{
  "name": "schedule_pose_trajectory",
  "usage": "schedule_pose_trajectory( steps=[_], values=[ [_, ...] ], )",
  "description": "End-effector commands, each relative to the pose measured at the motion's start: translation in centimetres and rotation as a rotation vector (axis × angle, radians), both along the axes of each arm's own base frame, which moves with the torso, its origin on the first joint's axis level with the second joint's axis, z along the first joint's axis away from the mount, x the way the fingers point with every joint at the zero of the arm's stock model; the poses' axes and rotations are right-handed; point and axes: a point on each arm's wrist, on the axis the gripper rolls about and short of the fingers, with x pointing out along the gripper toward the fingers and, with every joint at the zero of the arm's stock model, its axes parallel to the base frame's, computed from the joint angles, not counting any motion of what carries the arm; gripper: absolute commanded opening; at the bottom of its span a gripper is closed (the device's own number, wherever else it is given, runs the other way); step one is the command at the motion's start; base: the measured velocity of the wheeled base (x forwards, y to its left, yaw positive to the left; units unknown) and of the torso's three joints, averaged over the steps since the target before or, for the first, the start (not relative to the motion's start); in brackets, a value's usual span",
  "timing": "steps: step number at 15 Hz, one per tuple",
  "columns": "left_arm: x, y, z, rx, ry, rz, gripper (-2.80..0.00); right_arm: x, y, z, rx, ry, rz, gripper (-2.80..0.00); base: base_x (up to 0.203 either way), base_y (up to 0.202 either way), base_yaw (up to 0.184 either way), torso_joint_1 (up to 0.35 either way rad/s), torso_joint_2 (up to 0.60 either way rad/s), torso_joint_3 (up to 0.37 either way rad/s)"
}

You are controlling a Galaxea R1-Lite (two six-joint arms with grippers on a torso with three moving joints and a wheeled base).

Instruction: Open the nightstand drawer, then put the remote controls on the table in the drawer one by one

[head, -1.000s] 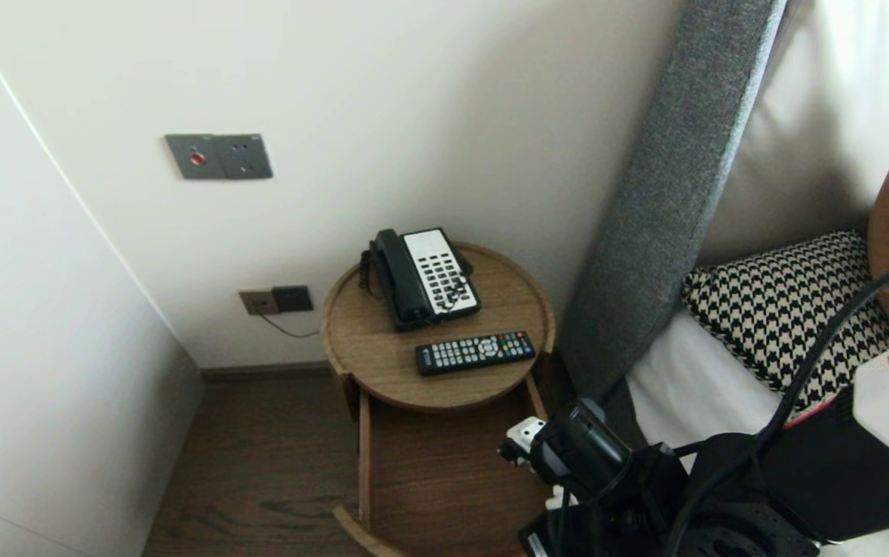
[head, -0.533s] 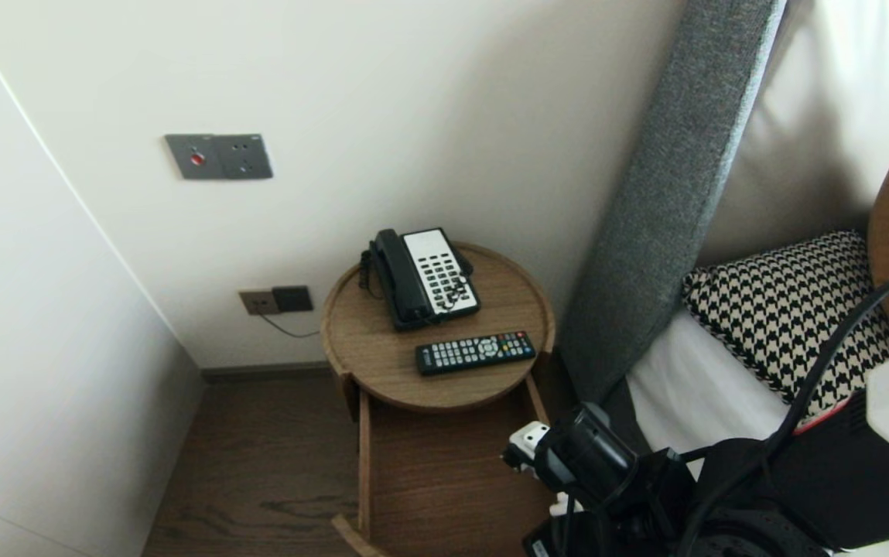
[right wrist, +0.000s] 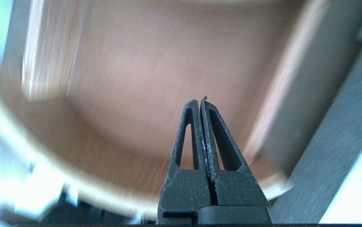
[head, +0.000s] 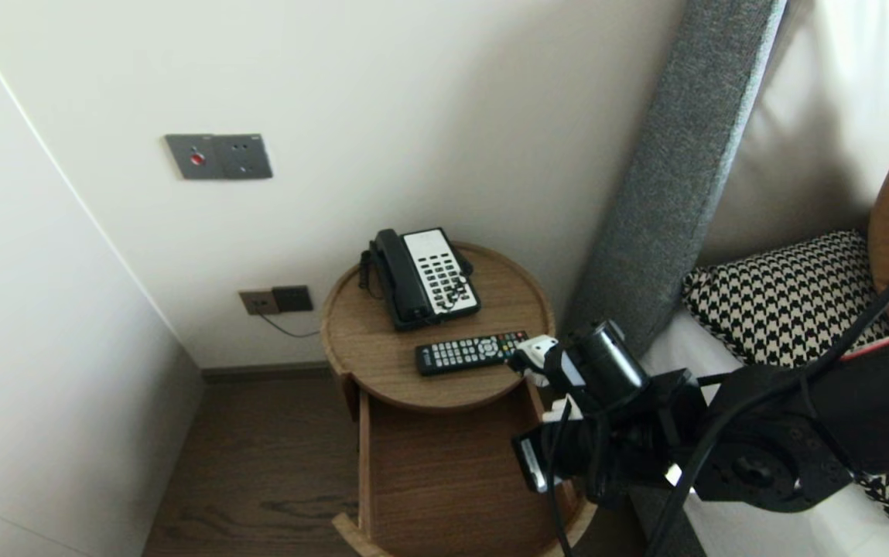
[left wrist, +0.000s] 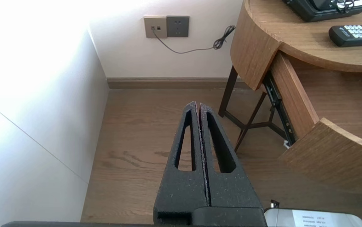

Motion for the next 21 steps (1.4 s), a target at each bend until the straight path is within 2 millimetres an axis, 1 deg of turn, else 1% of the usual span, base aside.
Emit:
schedule_pose_trajectory(
  steps=[1, 4, 6, 7, 9, 12, 13, 14, 16, 18, 20, 21],
  values=[
    [0.0, 0.0, 0.0, 0.000, 0.000, 0.002, -2.80, 1.8, -0.5, 2.0, 0.026, -0.055, -0.059, -2.80, 0.000, 0.000, 0.000, 0.000, 0.00, 0.000],
    [0.0, 0.0, 0.0, 0.000, -0.001, 0.001, -2.80, 3.4, -1.3, 5.5, -0.006, -0.034, -0.109, -2.80, 0.000, 0.000, 0.000, 0.000, 0.00, 0.000],
    [0.0, 0.0, 0.0, 0.000, 0.002, 0.001, -2.80, 4.6, -1.9, 7.7, -0.013, -0.049, -0.129, -2.80, 0.000, 0.000, 0.000, 0.000, 0.00, 0.000],
    [0.0, 0.0, 0.0, 0.000, 0.001, 0.002, -2.80, 5.7, -2.2, 7.9, -0.035, -0.061, -0.128, -2.80, 0.000, 0.000, 0.000, 0.000, 0.00, 0.000],
    [0.0, 0.0, 0.0, 0.000, 0.001, 0.002, -2.80, 7.4, -2.7, 7.5, -0.083, -0.074, -0.116, -2.80, 0.000, 0.000, 0.000, 0.000, 0.00, 0.000],
    [0.0, 0.0, 0.0, 0.000, 0.000, 0.002, -2.80, 8.8, -3.1, 6.9, -0.100, -0.075, -0.120, -2.80, 0.000, 0.000, 0.000, 0.000, 0.00, 0.000],
    [0.0, 0.0, 0.0, 0.000, 0.000, 0.001, -2.80, 9.2, -2.9, 6.5, -0.097, -0.067, -0.123, -0.97, 0.000, 0.000, 0.000, 0.000, 0.00, 0.000],
    [0.0, 0.0, 0.0, 0.000, 0.000, 0.001, -2.80, 9.5, -2.7, 6.4, -0.085, -0.062, -0.129, 0.00, 0.000, 0.000, 0.000, 0.000, 0.00, 0.000],
    [0.0, 0.0, 0.0, 0.000, 0.002, 0.002, -2.80, 9.6, -2.4, 6.7, -0.029, -0.048, -0.139, 0.00, 0.000, 0.000, 0.000, 0.000, 0.00, 0.000],
    [0.0, 0.0, 0.0, 0.000, 0.001, 0.001, -2.80, 9.7, -2.1, 6.9, 0.066, -0.002, -0.140, 0.00, 0.000, 0.000, 0.000, 0.000, 0.00, 0.000],
    [0.0, 0.0, 0.0, 0.000, 0.000, 0.001, -2.80, 9.9, -1.9, 6.6, 0.143, 0.055, -0.165, 0.00, 0.000, 0.000, 0.000, 0.000, 0.00, 0.000],
    [0.0, 0.0, 0.0, 0.000, 0.002, 0.000, -2.80, 10.0, -1.9, 6.3, 0.138, 0.062, -0.166, 0.00, 0.000, 0.000, 0.000, 0.000, 0.00, 0.000]
  ],
)
